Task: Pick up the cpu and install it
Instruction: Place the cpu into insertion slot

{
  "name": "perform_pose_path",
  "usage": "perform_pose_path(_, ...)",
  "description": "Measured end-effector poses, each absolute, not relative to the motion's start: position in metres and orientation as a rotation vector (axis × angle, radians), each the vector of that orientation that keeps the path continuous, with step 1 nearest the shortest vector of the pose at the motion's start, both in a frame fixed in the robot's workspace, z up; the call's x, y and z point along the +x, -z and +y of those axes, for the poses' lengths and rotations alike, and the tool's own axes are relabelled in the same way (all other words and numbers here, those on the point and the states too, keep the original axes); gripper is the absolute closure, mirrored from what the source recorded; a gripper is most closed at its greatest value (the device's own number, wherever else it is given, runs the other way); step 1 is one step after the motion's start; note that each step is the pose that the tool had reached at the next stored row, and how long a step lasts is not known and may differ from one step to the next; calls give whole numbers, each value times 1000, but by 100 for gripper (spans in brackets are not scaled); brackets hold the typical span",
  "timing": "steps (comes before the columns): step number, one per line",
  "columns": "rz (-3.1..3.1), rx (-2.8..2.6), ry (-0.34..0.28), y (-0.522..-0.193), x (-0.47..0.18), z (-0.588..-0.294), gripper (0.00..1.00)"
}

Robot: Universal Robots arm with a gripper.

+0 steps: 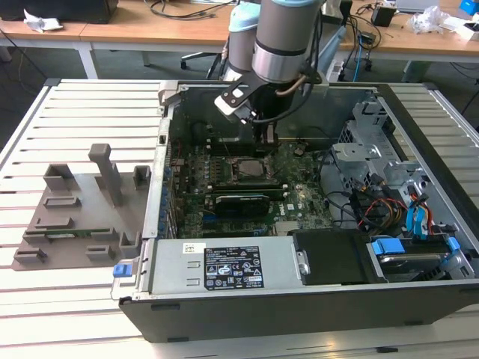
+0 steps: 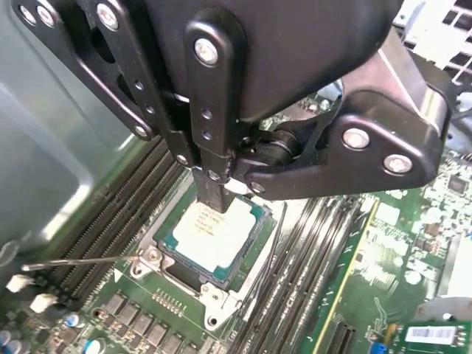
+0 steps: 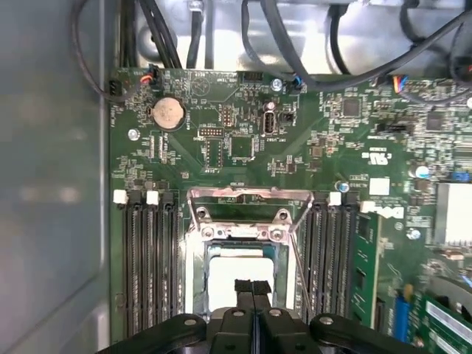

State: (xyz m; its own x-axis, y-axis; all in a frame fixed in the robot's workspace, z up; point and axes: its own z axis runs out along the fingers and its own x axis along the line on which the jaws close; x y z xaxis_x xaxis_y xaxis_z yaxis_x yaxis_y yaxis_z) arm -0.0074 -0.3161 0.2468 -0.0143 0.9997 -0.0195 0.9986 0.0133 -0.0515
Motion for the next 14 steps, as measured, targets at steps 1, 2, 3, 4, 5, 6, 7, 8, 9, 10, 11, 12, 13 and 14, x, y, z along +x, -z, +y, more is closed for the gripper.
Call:
perform_pose_path(1, -2220, -2190, -79, -250, -7, -316, 89)
perform_pose_path(2, -2220, -2190, -78, -254, -7, -316, 89)
perform_pose_path(3, -2220, -2190, -79, -260, -7, -316, 89)
perform_pose_path(4, -2220, -2190, -79, -263, -7, -316, 89)
perform_pose_path(5, -2220, -2190, -78, -265, -7, -316, 89)
perform_pose_path(6, -2220, -2190, -79, -268, -7, -316, 89)
perform_pose_path(7, -2220, -2190, -78, -271, -7, -316, 89)
perform_pose_path(8, -2220, -2190, -79, -273, -7, -316, 89)
perform_pose_path(9, -2220, -2190, -79, -275, -7, -316, 89)
perform_pose_path(10, -2220, -2190, -78, -287, -7, -316, 89)
perform_pose_path(11, -2220, -2190, -79, -292, -7, -316, 89)
perform_pose_path(12, -2220, -2190, -79, -294, -7, -316, 89)
perform_pose_path(13, -2220, -2190, -79, -296, -7, -316, 89)
perform_pose_path(14, -2220, -2190, -79, -299, -7, -316, 89)
